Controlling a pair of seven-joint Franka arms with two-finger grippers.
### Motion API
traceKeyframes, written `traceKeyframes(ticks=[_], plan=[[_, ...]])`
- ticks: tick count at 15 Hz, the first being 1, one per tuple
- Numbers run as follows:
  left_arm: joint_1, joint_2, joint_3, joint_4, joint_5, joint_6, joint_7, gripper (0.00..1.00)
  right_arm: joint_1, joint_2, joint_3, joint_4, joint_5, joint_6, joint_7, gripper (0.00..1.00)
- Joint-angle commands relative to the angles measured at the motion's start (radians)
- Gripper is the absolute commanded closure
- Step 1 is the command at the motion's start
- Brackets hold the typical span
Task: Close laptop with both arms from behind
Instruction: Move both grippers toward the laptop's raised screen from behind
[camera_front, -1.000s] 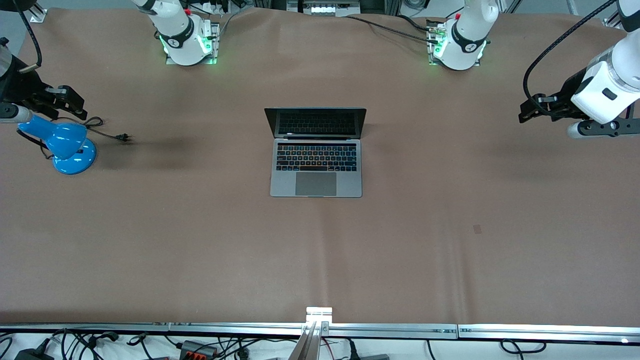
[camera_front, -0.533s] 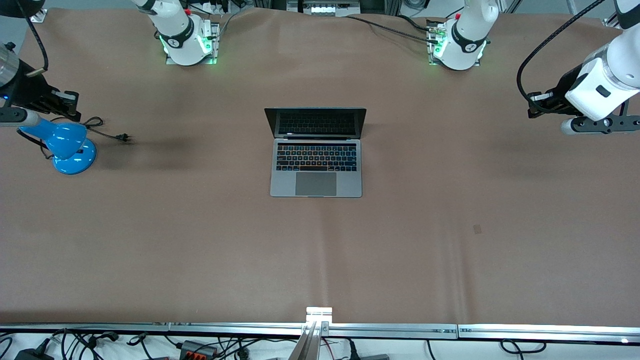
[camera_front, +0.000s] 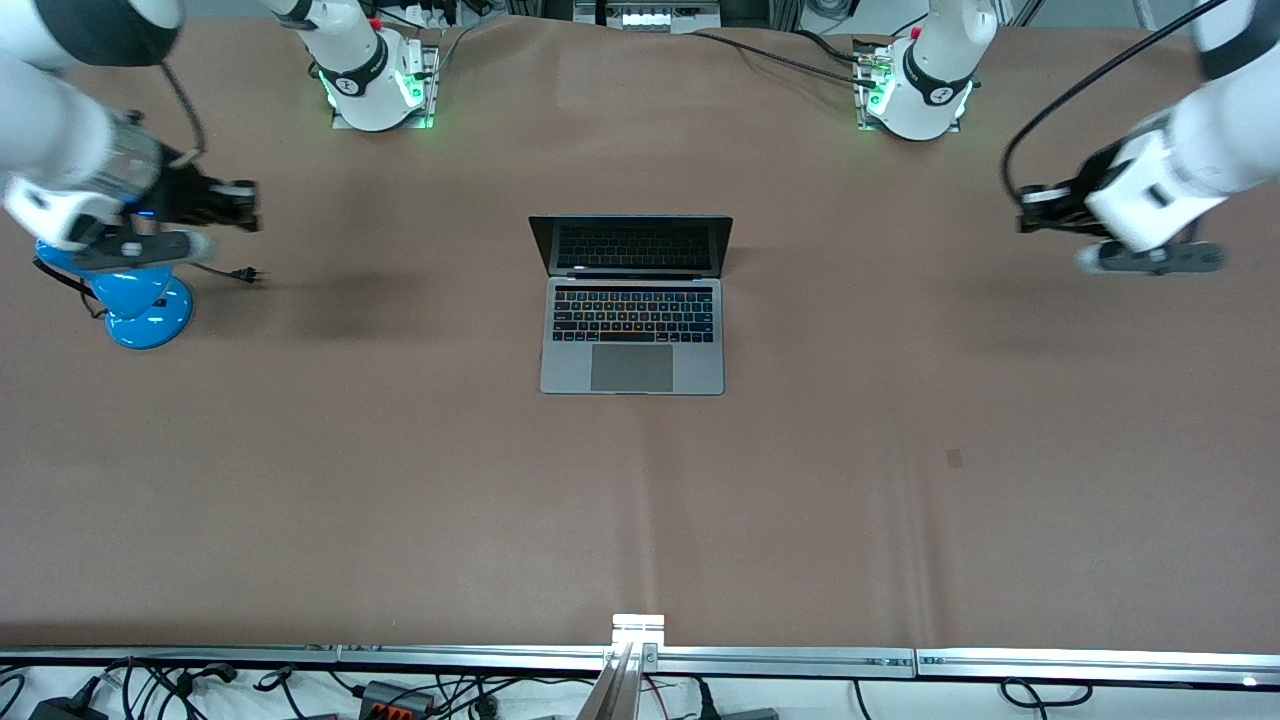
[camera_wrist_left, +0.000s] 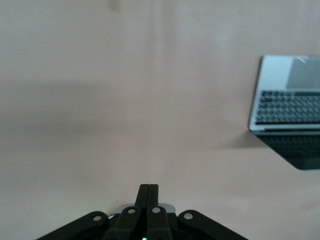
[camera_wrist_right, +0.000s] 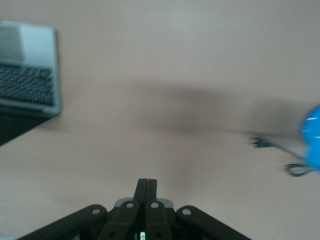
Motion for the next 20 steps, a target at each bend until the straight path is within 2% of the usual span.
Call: traceKeyframes(ticks=[1, 2, 3, 4, 5, 6, 8, 10, 12, 13, 14, 16, 18, 20], plan=[[0.007, -0.036, -0.096, -0.119, -0.08, 0.062, -0.025, 1.0, 0.064, -0.02, -0.006, -0.085, 0.121, -0.018, 0.012, 1.0], [0.009, -0.068, -0.113, -0.192, -0.125, 0.107, -0.045, 1.0, 0.101, -0.02, -0.006, -0.111, 0.166, -0.008, 0.014, 1.0], [0.001, -0.131, -0.133, -0.309, -0.155, 0.196, -0.049, 1.0, 0.137, -0.02, -0.006, -0.134, 0.199, 0.008, 0.015, 1.0], [0.001, -0.204, -0.2, -0.437, -0.174, 0.303, -0.051, 1.0, 0.173, -0.019, -0.006, -0.167, 0.224, 0.038, 0.018, 1.0], [0.003, -0.231, -0.263, -0.496, -0.198, 0.348, -0.053, 1.0, 0.219, -0.025, -0.006, -0.213, 0.252, 0.083, 0.024, 1.0], [0.007, -0.23, -0.3, -0.508, -0.229, 0.352, -0.057, 1.0, 0.275, -0.036, -0.006, -0.25, 0.275, 0.126, 0.044, 1.0], [0.0, -0.245, -0.322, -0.576, -0.333, 0.388, -0.063, 1.0, 0.433, -0.051, -0.006, -0.298, 0.284, 0.23, 0.188, 1.0], [0.0, -0.306, -0.435, -0.679, -0.405, 0.505, -0.068, 1.0, 0.545, -0.046, -0.006, -0.333, 0.284, 0.328, 0.282, 1.0], [0.01, -0.294, -0.585, -0.693, -0.447, 0.62, -0.132, 1.0, 0.573, -0.027, -0.006, -0.365, 0.284, 0.406, 0.287, 1.0], [0.01, -0.268, -0.613, -0.692, -0.449, 0.672, -0.152, 1.0, 0.584, -0.011, -0.006, -0.369, 0.286, 0.429, 0.291, 1.0], [0.007, -0.239, -0.624, -0.69, -0.449, 0.709, -0.157, 1.0, 0.586, 0.01, -0.006, -0.367, 0.289, 0.459, 0.291, 1.0], [0.0, -0.201, -0.648, -0.69, -0.493, 0.785, -0.168, 1.0, 0.586, 0.047, -0.006, -0.364, 0.363, 0.518, 0.298, 1.0], [0.0, -0.115, -0.682, -0.673, -0.515, 0.891, -0.2, 1.0, 0.586, 0.076, -0.006, -0.361, 0.376, 0.56, 0.298, 1.0], [0.004, -0.041, -0.682, -0.649, -0.516, 0.968, -0.201, 1.0, 0.586, 0.105, -0.006, -0.359, 0.378, 0.606, 0.299, 1.0]])
